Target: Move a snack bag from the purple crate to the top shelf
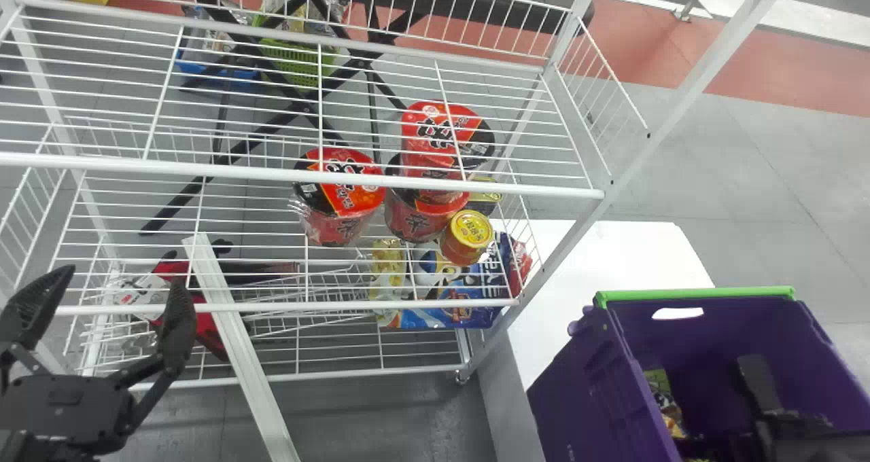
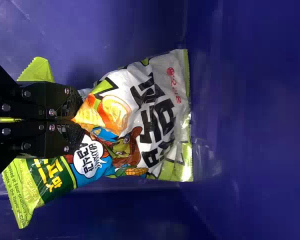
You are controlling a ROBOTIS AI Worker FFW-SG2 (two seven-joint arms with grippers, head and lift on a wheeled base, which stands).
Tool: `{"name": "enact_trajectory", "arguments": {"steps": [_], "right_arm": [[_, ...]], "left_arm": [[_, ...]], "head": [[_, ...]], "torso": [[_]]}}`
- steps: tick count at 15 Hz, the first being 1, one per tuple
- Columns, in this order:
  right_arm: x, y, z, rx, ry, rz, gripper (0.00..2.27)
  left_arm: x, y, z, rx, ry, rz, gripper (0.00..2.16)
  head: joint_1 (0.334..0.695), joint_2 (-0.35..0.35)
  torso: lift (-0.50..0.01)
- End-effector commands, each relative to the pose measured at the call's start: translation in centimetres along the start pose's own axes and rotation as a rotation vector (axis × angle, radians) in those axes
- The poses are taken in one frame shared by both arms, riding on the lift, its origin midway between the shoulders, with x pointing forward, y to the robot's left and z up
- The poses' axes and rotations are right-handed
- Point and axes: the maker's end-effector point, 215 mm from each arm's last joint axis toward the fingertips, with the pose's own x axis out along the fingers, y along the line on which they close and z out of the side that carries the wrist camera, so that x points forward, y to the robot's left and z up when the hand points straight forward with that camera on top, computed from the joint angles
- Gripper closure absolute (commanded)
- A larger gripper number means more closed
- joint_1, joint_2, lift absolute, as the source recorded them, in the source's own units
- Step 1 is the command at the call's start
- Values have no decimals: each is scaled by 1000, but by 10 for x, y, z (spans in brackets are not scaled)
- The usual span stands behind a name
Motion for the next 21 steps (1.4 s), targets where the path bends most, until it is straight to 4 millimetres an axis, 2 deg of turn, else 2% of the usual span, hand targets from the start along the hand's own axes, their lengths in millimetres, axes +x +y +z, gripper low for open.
{"name": "enact_trajectory", "arguments": {"steps": [1,4,6,7,11,13,14,15,18,21], "right_arm": [[0,13,2,1,-5,60,1328],[3,48,-12,-22,43,149,1328],[3,60,-20,-22,62,183,1332],[3,62,-26,-19,76,186,1389],[-5,62,-41,13,106,195,1389],[-7,67,-60,117,168,189,1389],[-8,78,-75,186,233,185,1389],[-10,79,-80,210,254,171,1389],[-8,77,-69,182,199,186,1389],[-1,70,-71,131,193,151,1393]], "left_arm": [[1,-3,-3,2,11,-6,120],[3,-11,-4,3,18,-18,120],[3,-11,-4,3,18,-18,120],[3,-11,-6,3,21,-18,120],[2,-10,-5,3,19,-17,120],[3,-10,-6,4,19,-18,120],[5,-10,-7,6,21,-20,120],[6,-10,-6,4,19,-18,120],[7,-10,-8,5,21,-20,120],[7,-10,-10,4,24,-17,120]], "head": [[695,-350],[695,-350],[695,-350],[695,-350],[695,-350],[695,-350],[695,-350],[695,-350],[695,-350],[695,-350]], "torso": [[-455],[-455],[-455],[-455],[-455],[-455],[-455],[-455],[-443],[-431]]}}
